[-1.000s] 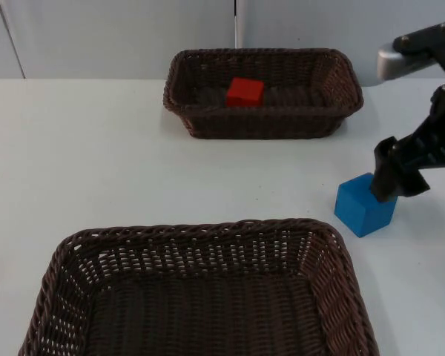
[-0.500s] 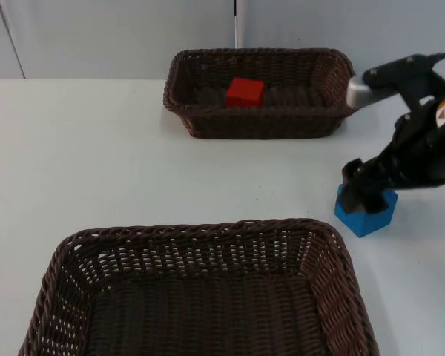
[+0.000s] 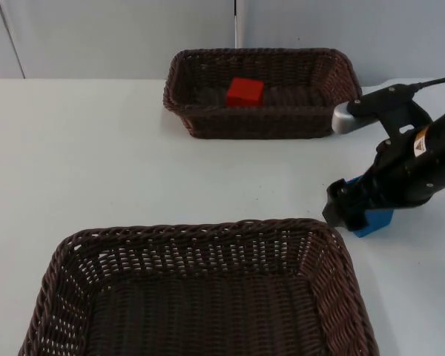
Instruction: Pick up one cube with the left hand and place it into the upper basket. Pick up one cube with the right hand and place it into the lower basket.
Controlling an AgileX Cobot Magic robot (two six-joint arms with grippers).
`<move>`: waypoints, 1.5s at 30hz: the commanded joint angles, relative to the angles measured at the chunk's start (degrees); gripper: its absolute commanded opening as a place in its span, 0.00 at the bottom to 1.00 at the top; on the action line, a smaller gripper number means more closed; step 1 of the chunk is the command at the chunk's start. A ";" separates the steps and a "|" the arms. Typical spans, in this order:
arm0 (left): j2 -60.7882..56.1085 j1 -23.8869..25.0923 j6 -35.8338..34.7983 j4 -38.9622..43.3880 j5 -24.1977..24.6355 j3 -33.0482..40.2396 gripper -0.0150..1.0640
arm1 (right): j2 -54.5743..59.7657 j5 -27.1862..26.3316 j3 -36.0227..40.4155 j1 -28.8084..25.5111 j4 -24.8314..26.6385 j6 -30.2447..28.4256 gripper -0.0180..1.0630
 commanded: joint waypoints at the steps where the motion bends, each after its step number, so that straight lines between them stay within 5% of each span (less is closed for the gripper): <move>1: -0.56 -0.15 -0.27 0.31 -0.25 0.21 0.80 | 0.01 -1.07 -0.25 -0.07 -0.07 0.06 0.98; 6: -0.56 -0.15 -0.27 0.31 -0.25 0.21 0.80 | 0.01 -0.85 -0.25 -0.07 -0.07 0.06 0.85; 11: -0.56 -0.15 -0.27 0.31 -0.25 0.21 0.80 | 0.01 -0.57 -0.25 -0.07 -0.32 0.06 0.51; 23: -0.56 -0.15 -0.27 0.31 -0.25 0.21 0.80 | -3.72 1.01 -0.25 -0.07 -0.32 0.06 0.01; 45: -0.56 -0.15 -0.27 0.31 -0.25 0.21 0.80 | -24.91 18.58 -0.25 -0.07 -0.22 0.06 0.01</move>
